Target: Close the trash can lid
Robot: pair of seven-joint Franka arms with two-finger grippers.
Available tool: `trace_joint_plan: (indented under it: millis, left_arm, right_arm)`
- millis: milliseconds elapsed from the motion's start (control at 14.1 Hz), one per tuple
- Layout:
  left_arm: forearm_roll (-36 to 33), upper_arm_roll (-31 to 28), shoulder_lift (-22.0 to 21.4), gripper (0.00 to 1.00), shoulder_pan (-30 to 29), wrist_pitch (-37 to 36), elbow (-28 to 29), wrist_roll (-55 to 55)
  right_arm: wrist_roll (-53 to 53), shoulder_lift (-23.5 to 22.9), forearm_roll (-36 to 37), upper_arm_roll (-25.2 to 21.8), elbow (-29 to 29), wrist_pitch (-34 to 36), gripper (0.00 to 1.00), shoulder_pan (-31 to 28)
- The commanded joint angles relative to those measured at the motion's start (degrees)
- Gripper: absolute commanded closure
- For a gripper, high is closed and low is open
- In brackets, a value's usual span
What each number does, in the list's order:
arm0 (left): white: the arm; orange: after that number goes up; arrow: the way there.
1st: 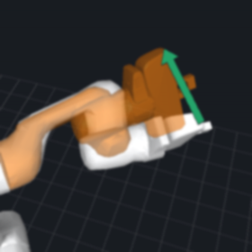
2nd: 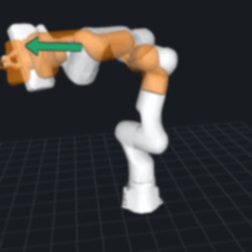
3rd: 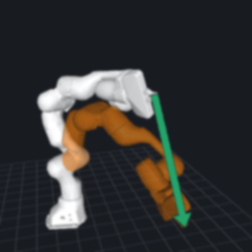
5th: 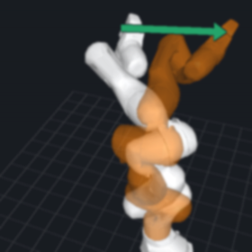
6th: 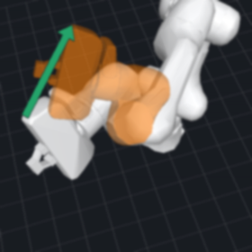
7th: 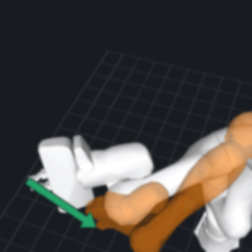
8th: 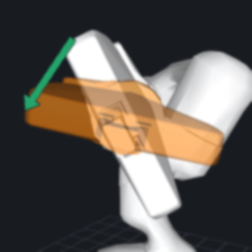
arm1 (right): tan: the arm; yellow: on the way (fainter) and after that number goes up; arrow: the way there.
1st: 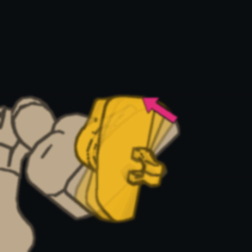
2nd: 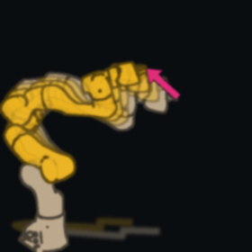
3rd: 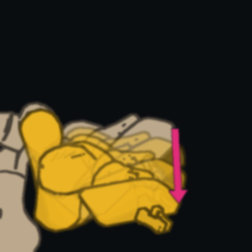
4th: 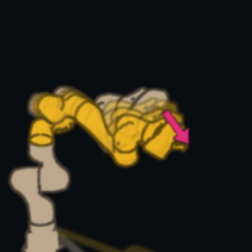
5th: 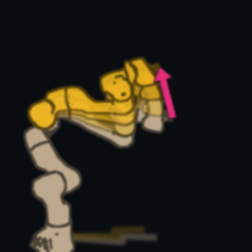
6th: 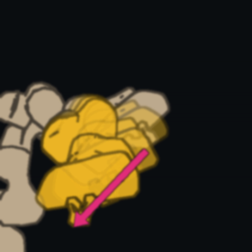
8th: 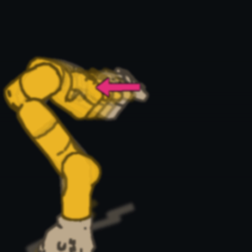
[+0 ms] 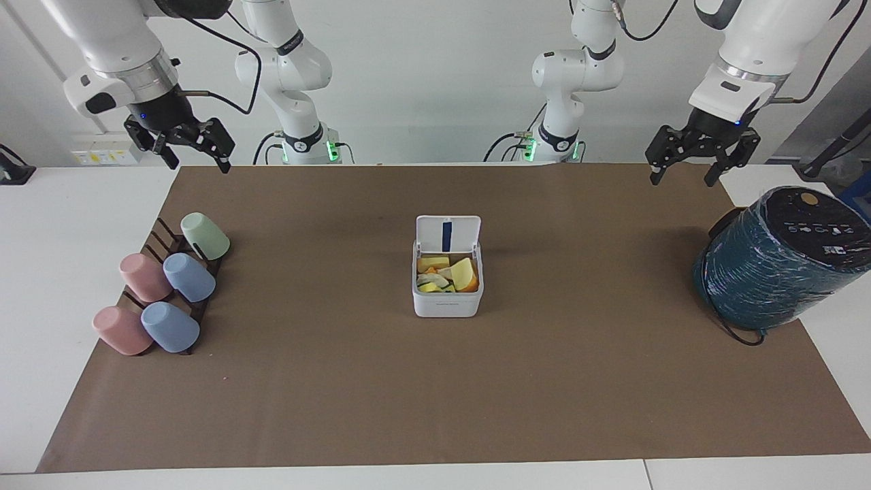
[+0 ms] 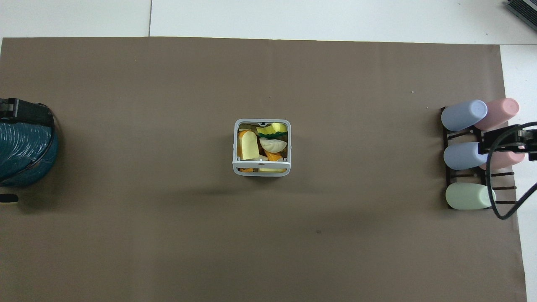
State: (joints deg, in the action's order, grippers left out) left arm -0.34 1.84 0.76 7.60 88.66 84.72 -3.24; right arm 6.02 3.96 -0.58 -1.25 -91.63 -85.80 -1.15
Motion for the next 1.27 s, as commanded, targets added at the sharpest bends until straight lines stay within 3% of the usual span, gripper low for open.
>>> trace_joint_plan:
  millis: [0, 71, 141, 283, 354, 778, 1202]
  left_arm:
    - [0.43, 0.44, -1.55, 0.17, 3.20, -0.43, 1.76, -3.09]
    - [0.43, 0.44, -1.55, 0.20, 4.69, 0.10, 1.59, -3.09]
    - [0.43, 0.44, -1.55, 0.36, 6.10, 0.28, 1.59, -3.00]
    - [0.52, 0.62, -2.24, 0.84, 8.65, 0.19, 2.63, -2.39]
    - [0.69, 0.96, -2.86, 1.00, 9.71, 0.63, 4.38, -2.74]
    - [0.96, 1.23, -5.50, 1.00, 22.88, 12.56, 12.12, -9.05]
    - [0.87, 1.23, -0.50, 1.00, 26.77, 17.41, 14.68, -11.00]
  right_arm:
    - [0.22, 1.58, 0.92, 0.45, -2.32, -2.00, 0.00, 0.00]
    - [0.13, 2.01, 2.24, 0.45, -3.37, -3.14, 0.00, 1.22]
    - [0.04, 2.28, 3.55, 0.45, -3.99, -3.67, 0.00, 1.58]
    - [0.74, 2.46, 3.22, 0.63, -4.43, -4.29, 0.00, 1.59]
    - [1.00, 2.46, 3.04, 0.63, -4.70, -5.07, 0.00, 1.59]
    - [6.19, 2.98, 2.69, 1.51, -6.72, -7.63, 0.00, 3.52]
    - [5.58, 2.63, 0.86, 0.72, -5.94, -6.93, 0.00, 2.38]
